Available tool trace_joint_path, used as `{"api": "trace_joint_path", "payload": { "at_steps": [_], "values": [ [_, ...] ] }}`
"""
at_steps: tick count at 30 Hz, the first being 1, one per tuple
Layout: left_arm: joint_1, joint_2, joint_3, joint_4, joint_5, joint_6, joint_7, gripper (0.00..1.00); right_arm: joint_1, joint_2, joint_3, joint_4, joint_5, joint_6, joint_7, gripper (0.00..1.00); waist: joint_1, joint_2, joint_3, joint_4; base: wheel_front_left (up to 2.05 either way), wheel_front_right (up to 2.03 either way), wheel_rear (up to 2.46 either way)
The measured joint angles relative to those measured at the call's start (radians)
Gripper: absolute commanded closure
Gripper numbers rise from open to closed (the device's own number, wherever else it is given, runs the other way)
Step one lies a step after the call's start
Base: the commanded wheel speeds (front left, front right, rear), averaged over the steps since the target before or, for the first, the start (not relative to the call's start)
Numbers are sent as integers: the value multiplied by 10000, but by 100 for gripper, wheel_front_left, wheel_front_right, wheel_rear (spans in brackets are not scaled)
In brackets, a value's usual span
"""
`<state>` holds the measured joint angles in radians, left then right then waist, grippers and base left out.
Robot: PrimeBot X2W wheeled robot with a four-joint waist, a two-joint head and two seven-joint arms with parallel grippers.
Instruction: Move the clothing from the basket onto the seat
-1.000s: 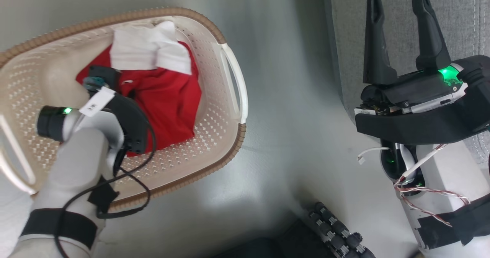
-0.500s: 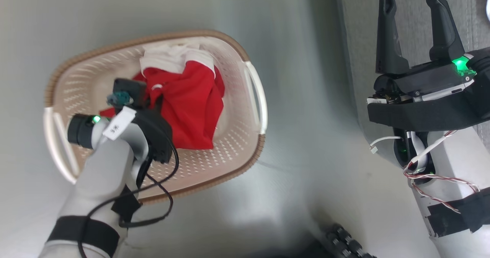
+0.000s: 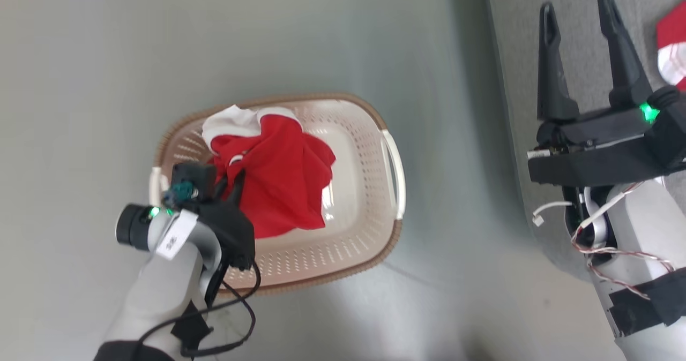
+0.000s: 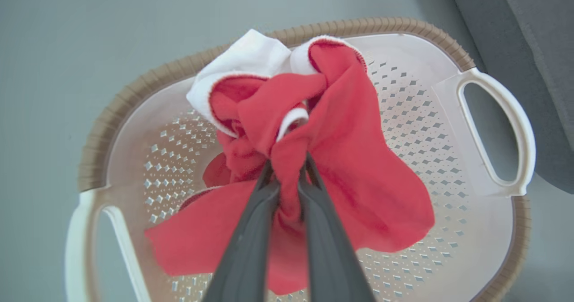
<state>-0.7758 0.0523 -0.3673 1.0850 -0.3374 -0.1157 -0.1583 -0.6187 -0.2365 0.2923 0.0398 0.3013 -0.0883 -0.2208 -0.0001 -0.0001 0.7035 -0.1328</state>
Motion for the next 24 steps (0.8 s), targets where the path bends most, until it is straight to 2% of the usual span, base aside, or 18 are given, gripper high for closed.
{"api": "trace_joint_path", "payload": {
  "at_steps": [9,24],
  "values": [
    [728,-59,31,-132,-330,-73,-640,100,563,-192,-194,727,157,21,56,0,-1,0,-1367,456,0,0,0],
    [1971,-88,44,-897,-539,-79,-857,100,1518,-324,-159,1912,405,272,263,0,-2,-1,-3689,829,0,0,0]
  ]
}}
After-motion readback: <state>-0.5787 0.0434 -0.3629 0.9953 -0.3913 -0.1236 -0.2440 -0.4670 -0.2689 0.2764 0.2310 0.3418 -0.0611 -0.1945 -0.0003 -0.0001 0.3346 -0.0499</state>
